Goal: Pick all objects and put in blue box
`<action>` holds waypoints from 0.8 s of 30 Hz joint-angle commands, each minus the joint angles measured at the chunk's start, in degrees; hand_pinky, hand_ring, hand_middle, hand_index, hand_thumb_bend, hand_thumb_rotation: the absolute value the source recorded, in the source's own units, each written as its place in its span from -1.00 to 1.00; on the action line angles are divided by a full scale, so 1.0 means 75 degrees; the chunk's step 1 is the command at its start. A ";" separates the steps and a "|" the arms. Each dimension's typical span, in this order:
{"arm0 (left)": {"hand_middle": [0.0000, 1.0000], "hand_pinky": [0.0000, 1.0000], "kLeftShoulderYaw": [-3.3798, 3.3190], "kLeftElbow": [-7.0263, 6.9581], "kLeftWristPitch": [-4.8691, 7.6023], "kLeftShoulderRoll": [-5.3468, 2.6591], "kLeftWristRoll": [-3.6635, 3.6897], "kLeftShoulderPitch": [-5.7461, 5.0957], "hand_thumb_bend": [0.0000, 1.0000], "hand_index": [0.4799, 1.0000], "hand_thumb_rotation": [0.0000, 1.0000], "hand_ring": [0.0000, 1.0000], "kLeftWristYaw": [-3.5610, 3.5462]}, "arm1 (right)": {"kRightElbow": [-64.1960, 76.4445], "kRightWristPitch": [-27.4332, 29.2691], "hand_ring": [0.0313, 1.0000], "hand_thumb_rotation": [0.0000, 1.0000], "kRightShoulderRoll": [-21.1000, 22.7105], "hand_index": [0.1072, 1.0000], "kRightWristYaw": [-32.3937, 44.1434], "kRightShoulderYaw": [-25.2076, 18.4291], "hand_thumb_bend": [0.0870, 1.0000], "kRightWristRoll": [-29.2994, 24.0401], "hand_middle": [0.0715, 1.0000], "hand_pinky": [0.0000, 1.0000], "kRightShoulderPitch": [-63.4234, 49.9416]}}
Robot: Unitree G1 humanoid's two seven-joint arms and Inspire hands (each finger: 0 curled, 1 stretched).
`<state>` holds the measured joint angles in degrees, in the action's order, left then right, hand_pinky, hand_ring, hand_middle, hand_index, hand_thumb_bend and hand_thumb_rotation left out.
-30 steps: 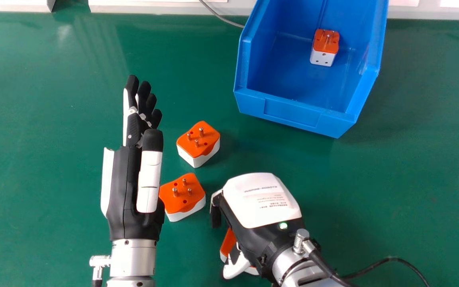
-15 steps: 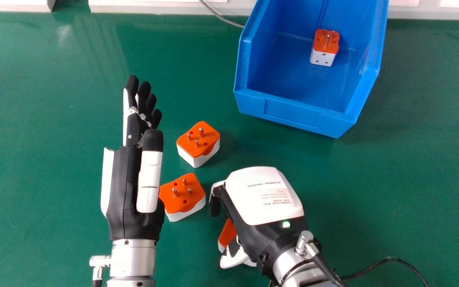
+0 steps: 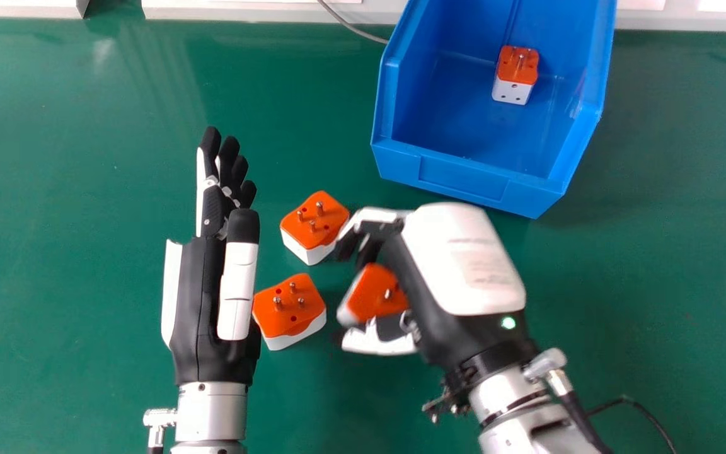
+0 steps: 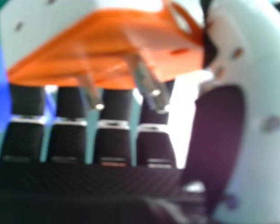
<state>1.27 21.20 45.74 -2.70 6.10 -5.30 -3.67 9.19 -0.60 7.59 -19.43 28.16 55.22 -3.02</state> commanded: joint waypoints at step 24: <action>1.00 1.00 -0.0025 0.0234 0.0197 -0.0283 -0.0088 0.0420 0.65 1.00 0.81 1.00 0.0167 | -0.2039 0.0894 -0.18 -1.00 0.0967 -0.13 -0.1336 -0.1901 -0.09 -0.0436 -0.08 -0.34 0.4476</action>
<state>1.03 23.22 45.93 -2.77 5.61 -3.14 -2.49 -4.53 4.79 13.97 -28.13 14.89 52.47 26.78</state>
